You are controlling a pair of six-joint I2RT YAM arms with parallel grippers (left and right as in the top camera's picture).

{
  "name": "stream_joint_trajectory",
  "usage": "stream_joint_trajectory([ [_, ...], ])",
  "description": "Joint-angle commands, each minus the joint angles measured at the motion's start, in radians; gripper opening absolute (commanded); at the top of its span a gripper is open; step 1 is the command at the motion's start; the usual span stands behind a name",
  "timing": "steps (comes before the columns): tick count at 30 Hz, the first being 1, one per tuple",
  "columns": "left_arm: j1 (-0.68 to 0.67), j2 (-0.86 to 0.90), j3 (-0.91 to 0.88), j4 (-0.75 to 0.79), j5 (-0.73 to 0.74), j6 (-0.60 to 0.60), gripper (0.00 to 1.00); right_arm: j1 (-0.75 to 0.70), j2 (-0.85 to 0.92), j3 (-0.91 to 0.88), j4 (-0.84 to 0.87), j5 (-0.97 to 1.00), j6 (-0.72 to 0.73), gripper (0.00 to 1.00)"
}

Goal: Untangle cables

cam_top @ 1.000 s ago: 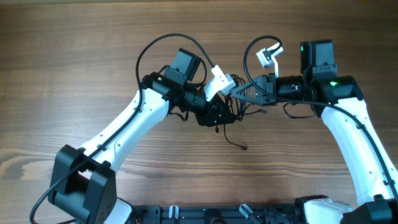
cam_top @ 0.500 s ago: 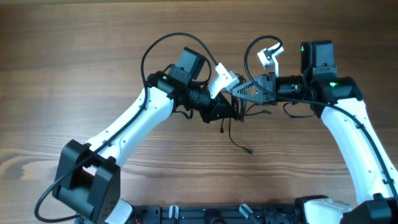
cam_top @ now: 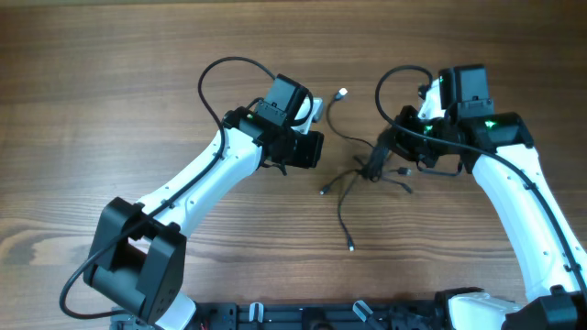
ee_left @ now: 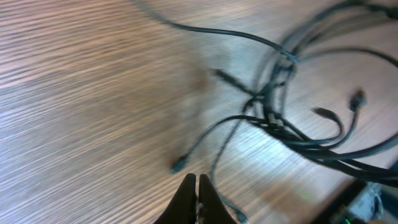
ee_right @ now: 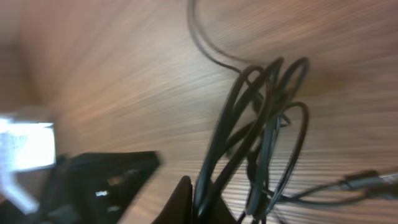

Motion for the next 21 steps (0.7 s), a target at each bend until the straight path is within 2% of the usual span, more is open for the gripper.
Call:
stream_joint_trajectory([
  [1, 0.003, 0.008, -0.007, -0.013, -0.102, -0.081, 0.04, 0.012, 0.034, 0.018, -0.021, 0.124, -0.032, 0.20],
  [5, 0.033, 0.003, -0.006, -0.029, -0.136, -0.090, 0.04, 0.057, 0.103, 0.018, -0.018, 0.092, -0.069, 0.27],
  [7, 0.074, -0.012, -0.005, -0.051, -0.121, -0.104, 0.04, 0.101, 0.147, 0.018, 0.022, 0.003, -0.151, 0.40],
  [9, 0.112, -0.035, -0.005, -0.064, -0.079, -0.093, 0.04, 0.144, 0.190, 0.018, 0.037, 0.000, -0.147, 0.53],
  [11, 0.141, -0.056, -0.005, -0.074, -0.049, -0.072, 0.04, 0.173, 0.230, 0.018, 0.043, 0.000, -0.146, 0.57],
  [19, 0.175, -0.082, -0.005, -0.105, -0.050, -0.047, 0.09, 0.117, 0.270, 0.031, -0.016, 0.207, -0.047, 0.55],
  [20, 0.175, -0.082, -0.005, -0.105, -0.050, -0.047, 0.08, 0.099, 0.266, 0.033, -0.026, 0.206, -0.053, 0.48],
  [21, 0.175, -0.082, -0.005, -0.105, -0.050, -0.047, 0.08, 0.080, 0.259, 0.035, -0.033, 0.195, -0.075, 0.32],
])
